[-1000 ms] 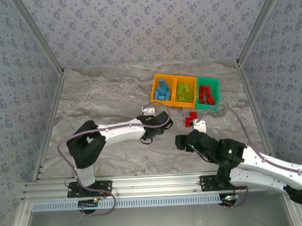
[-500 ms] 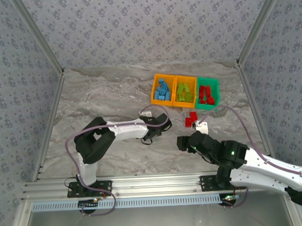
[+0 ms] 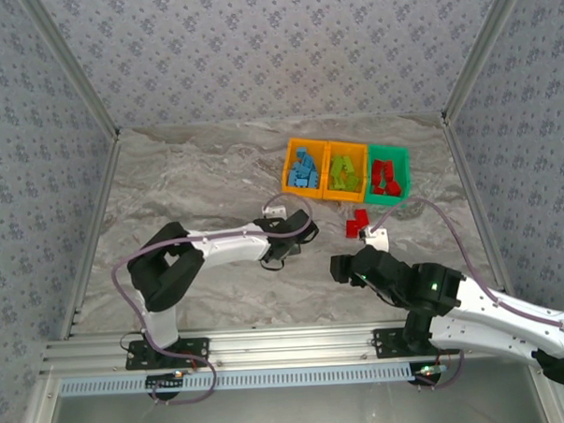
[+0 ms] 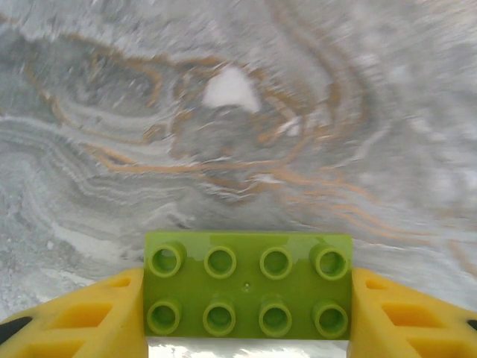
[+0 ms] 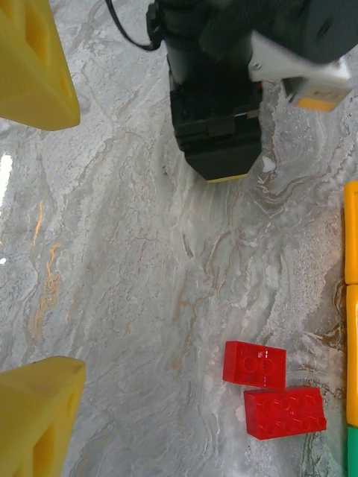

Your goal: Sort the legos into containers by color

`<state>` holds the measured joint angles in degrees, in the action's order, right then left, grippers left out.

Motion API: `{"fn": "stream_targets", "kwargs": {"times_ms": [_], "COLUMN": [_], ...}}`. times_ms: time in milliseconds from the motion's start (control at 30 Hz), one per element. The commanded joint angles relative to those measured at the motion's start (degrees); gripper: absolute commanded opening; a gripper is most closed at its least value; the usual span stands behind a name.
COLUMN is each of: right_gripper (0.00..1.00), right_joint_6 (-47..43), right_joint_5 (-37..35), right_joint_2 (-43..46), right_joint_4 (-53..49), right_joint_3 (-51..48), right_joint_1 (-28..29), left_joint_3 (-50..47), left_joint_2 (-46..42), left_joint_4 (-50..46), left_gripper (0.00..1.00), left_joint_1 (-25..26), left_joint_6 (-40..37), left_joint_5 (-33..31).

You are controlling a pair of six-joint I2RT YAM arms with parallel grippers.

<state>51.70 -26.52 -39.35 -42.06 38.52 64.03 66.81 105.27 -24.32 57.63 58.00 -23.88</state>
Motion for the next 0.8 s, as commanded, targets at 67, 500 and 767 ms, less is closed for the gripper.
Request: {"fn": "stream_targets", "kwargs": {"times_ms": [67,500,767], "right_gripper": [0.82,0.83,0.83], "right_joint_6": [2.90,5.41,4.47], "right_joint_5": [-7.52,-12.99,-10.93], "right_joint_2": [2.42,11.09,10.90], "right_joint_4": [-2.86,-5.75,-7.22], "right_joint_3": [2.03,-2.34,-1.69], "right_joint_1": [0.45,0.37,0.45], "left_joint_3": [13.55,51.98,63.71], "left_joint_2": [-1.31,27.53,37.21], "left_joint_4": [4.63,7.63,7.59], "left_gripper": [0.46,0.44,0.62], "left_joint_1": [0.56,-2.14,-2.63], "left_joint_6": [-13.94,-39.62,-44.81], "left_joint_5": [-2.39,-8.88,-9.71]}}
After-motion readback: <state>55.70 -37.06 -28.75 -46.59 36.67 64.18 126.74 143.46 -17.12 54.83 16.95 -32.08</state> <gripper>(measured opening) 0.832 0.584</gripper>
